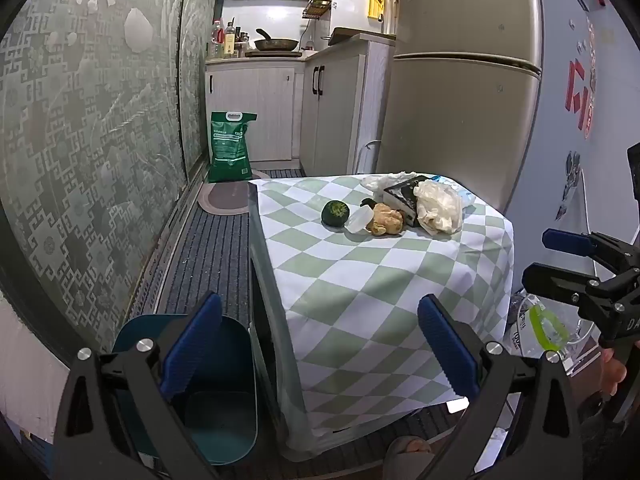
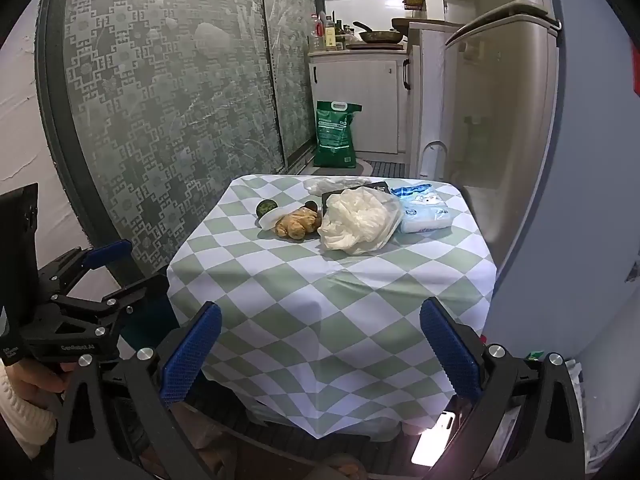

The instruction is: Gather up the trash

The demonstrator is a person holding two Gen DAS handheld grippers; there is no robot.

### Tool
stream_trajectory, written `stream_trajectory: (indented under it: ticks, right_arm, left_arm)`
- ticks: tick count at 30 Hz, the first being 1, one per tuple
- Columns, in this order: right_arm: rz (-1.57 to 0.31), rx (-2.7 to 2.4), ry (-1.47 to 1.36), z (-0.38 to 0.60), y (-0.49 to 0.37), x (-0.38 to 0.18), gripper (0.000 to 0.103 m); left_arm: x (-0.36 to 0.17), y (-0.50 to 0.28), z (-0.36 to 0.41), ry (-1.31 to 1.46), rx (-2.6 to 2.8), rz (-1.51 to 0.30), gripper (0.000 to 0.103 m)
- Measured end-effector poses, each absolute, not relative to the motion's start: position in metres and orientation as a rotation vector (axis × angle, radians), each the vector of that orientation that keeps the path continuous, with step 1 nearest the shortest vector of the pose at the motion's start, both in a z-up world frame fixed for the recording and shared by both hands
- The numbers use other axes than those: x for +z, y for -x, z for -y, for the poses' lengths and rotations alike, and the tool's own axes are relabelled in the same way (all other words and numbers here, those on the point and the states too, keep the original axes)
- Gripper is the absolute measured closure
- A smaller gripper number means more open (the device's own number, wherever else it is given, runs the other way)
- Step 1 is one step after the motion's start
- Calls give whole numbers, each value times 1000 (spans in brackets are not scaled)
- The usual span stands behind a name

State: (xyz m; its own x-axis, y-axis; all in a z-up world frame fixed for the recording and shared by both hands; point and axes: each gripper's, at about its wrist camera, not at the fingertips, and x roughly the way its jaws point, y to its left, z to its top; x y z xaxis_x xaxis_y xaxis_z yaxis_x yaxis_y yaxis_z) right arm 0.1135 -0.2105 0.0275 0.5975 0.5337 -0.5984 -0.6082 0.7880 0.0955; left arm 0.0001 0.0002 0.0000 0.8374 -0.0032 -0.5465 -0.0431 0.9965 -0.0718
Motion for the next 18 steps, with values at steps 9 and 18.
stream_trajectory:
  ticks: [9,18]
  right_arm:
    - [-656,660,126,209,-113,27,3]
    - [-652,663,128,211,-111,29,3]
  left_arm:
    - [3,0,1,63,30,-569,3]
    - [4,-1,0,70,29,-566,3]
